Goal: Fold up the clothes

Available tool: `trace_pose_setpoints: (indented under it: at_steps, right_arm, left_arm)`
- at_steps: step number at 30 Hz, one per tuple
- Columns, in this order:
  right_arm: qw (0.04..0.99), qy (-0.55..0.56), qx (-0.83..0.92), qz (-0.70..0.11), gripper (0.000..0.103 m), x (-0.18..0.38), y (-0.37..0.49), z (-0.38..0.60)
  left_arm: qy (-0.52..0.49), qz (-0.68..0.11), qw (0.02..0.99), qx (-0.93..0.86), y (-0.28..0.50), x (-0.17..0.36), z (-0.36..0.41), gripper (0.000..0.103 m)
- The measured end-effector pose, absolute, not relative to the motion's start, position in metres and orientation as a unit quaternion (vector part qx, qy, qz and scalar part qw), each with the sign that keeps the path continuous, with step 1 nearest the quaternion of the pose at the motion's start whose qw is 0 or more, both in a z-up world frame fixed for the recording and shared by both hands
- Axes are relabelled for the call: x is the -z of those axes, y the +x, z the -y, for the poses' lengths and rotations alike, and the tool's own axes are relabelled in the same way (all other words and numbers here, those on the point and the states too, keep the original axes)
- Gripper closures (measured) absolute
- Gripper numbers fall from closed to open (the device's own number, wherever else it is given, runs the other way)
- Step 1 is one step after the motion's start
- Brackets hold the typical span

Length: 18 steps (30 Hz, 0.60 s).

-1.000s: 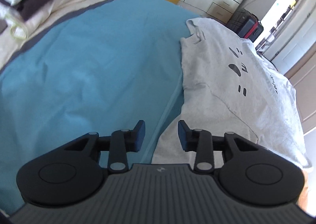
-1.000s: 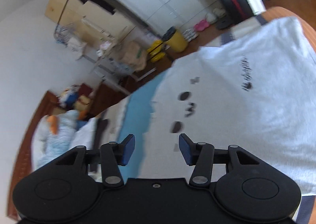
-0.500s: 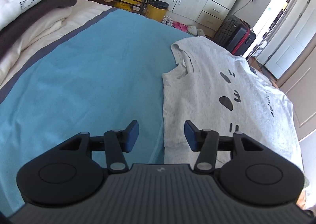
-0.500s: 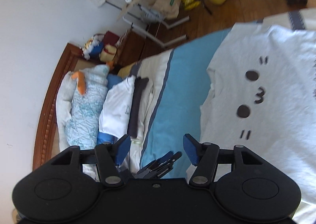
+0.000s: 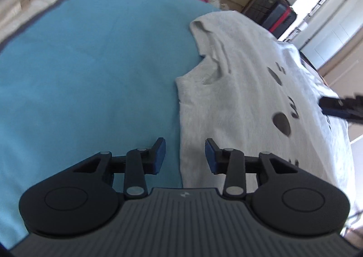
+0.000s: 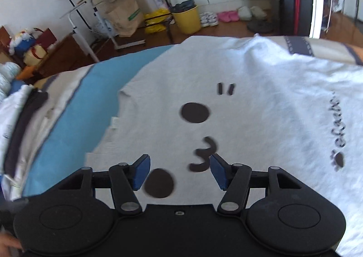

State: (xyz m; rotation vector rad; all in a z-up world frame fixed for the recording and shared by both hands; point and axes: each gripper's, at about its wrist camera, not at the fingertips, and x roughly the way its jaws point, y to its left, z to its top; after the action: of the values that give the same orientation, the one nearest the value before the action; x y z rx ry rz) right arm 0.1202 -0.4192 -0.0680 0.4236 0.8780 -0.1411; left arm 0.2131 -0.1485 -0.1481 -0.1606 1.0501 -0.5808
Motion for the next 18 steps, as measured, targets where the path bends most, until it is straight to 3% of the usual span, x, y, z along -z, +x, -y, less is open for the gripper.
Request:
trace_pose_setpoints:
  at_steps: [9, 10, 12, 18]
  right_arm:
    - [0.88, 0.253, 0.05, -0.398, 0.039, 0.091, 0.161, 0.452]
    - [0.88, 0.255, 0.053, -0.397, 0.039, 0.094, 0.163, 0.456]
    - [0.879, 0.26, 0.06, -0.395, 0.039, 0.099, 0.166, 0.464]
    - [0.871, 0.295, 0.095, -0.381, 0.039, 0.103, 0.157, 0.495]
  left_arm:
    - [-0.054, -0.475, 0.83, 0.287, 0.25, 0.157, 0.182, 0.064]
    - [-0.044, -0.472, 0.832, 0.289, 0.25, 0.156, 0.185, 0.07]
    - [-0.021, -0.468, 0.836, 0.284, 0.252, 0.153, 0.189, 0.098]
    - [0.045, -0.379, 0.897, 0.221, 0.233, 0.102, 0.179, 0.098]
